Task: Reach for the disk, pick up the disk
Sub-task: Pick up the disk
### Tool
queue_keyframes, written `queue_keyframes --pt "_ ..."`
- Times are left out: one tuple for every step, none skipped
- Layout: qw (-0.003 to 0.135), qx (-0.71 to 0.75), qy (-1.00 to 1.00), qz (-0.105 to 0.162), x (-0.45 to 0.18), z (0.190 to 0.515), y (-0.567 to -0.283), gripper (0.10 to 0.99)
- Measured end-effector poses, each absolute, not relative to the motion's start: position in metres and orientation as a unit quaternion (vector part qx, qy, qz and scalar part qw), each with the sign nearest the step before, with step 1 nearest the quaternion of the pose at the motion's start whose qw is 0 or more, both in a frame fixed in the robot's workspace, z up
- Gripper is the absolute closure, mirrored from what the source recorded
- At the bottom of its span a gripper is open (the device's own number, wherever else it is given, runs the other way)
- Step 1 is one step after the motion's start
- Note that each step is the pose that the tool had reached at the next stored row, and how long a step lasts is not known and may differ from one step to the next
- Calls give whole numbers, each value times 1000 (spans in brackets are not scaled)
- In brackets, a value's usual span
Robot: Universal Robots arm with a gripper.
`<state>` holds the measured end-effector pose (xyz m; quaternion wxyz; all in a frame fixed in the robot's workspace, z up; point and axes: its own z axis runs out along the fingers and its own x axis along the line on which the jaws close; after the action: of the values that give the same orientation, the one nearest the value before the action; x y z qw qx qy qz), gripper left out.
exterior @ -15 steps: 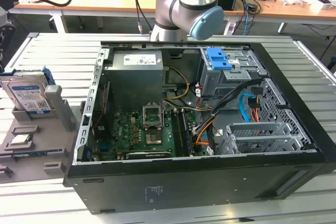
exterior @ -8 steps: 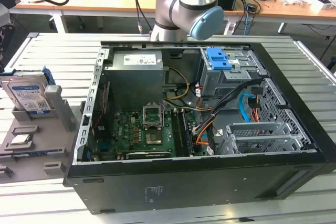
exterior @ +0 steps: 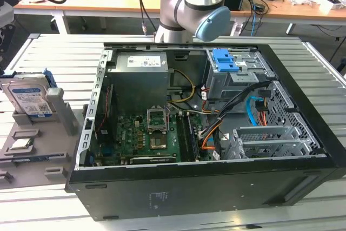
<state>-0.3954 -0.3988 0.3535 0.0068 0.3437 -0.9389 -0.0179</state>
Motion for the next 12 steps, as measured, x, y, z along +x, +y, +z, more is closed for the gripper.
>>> queue_keyframes --pt "7 348 -937 -18 -395 353 -399 980" --pt "7 355 -935 -18 -395 353 -399 980" --pt "7 361 -932 -18 -395 353 -399 980" --pt "7 365 -931 -18 -395 353 -399 980" --pt "7 368 -929 -18 -395 353 -399 980" --pt "7 372 -928 -18 -395 354 -399 980" --pt "7 376 -927 -18 -395 353 -399 980" --pt "8 384 -923 -18 -395 354 -399 980" --pt "8 390 -921 -18 -395 353 -399 980" --pt "8 395 -918 -17 -395 353 -399 980" --pt "8 399 -917 -17 -395 353 -399 980" --pt "8 403 -915 -17 -395 354 -399 980"
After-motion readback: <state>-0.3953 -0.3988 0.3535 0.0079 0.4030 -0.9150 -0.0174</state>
